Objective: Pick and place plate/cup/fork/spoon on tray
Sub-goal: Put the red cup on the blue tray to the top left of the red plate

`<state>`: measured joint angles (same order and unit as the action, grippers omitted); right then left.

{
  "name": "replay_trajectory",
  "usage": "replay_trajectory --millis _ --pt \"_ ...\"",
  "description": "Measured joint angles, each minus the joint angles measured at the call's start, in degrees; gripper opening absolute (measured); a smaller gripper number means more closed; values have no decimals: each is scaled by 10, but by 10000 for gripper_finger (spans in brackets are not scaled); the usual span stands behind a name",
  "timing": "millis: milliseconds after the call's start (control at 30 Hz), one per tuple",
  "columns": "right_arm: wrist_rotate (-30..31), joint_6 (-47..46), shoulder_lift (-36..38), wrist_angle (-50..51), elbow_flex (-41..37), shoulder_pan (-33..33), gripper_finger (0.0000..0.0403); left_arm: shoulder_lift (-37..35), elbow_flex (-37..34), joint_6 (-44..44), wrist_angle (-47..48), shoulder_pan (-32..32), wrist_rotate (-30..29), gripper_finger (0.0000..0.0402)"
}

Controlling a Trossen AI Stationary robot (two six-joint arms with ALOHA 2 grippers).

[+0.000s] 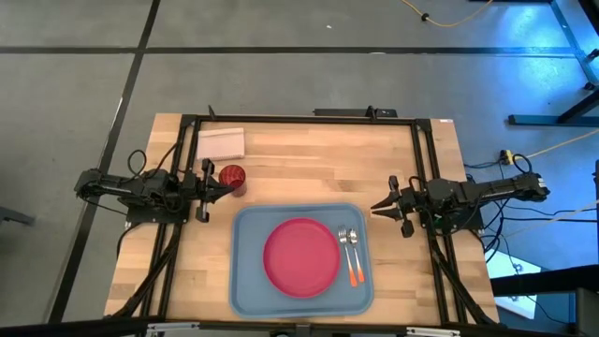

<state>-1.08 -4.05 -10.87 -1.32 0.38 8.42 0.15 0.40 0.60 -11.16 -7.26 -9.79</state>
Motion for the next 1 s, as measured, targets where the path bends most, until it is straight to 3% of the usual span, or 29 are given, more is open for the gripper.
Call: replay_trajectory --millis 400,567,700,867,1000 --pt "0 0 0 0 0 0 65 0 0 -23 -6 0 4 0" --pt "0 0 0 0 0 0 65 2 0 -101 -100 0 13 0" --pt "0 0 0 0 0 0 65 2 1 -157 -156 0 -16 0" --pt "0 0 0 0 0 0 65 32 98 -190 -48 0 -11 0" --pt "0 0 0 0 0 0 65 133 202 -216 77 0 -31 0"
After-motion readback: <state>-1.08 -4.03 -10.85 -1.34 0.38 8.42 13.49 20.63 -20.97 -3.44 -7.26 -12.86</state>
